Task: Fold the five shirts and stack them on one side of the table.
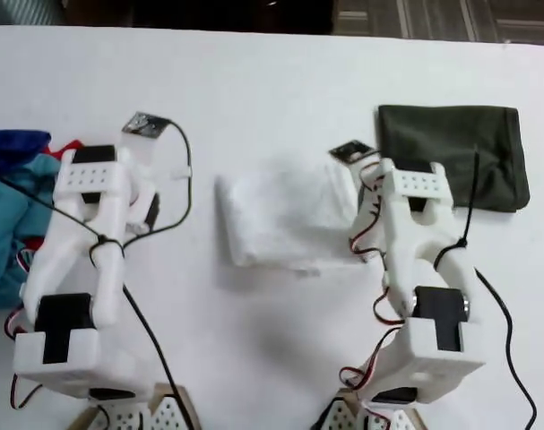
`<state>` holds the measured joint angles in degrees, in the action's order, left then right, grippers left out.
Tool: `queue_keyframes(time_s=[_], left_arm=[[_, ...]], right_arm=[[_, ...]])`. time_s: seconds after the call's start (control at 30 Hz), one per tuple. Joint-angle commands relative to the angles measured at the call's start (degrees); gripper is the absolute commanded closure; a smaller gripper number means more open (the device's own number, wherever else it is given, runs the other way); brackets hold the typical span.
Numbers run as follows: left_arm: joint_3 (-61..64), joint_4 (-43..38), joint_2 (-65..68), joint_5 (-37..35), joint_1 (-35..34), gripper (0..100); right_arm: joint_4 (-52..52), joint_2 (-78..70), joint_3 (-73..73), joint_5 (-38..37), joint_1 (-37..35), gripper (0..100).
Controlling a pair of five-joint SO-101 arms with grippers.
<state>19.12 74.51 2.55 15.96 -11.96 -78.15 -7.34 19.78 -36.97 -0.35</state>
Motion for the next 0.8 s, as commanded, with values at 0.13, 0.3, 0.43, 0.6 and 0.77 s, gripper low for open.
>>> queue_keyframes(time_s=[0.13,0.3,0.43,0.6,0.77], left_arm=[[-0.75,0.18,-2.64,0.53,-0.09,97],[-0.75,0.18,-2.55,0.62,-0.09,97],[-0.75,0.18,-2.55,0.62,-0.09,97],[-0.75,0.18,-2.55,0.53,-0.09,97],[-0.75,0.18,-2.55,0.35,-0.18,97]], right_arm=[[-8.13,17.89,0.88,0.79,-8.22,83.4],[-3.38,20.79,11.78,0.70,-12.18,83.2],[6.99,17.36,16.88,0.70,-11.21,83.2],[14.55,8.48,16.18,0.79,-9.19,83.2],[14.81,0.84,9.58,0.70,-4.97,83.9]])
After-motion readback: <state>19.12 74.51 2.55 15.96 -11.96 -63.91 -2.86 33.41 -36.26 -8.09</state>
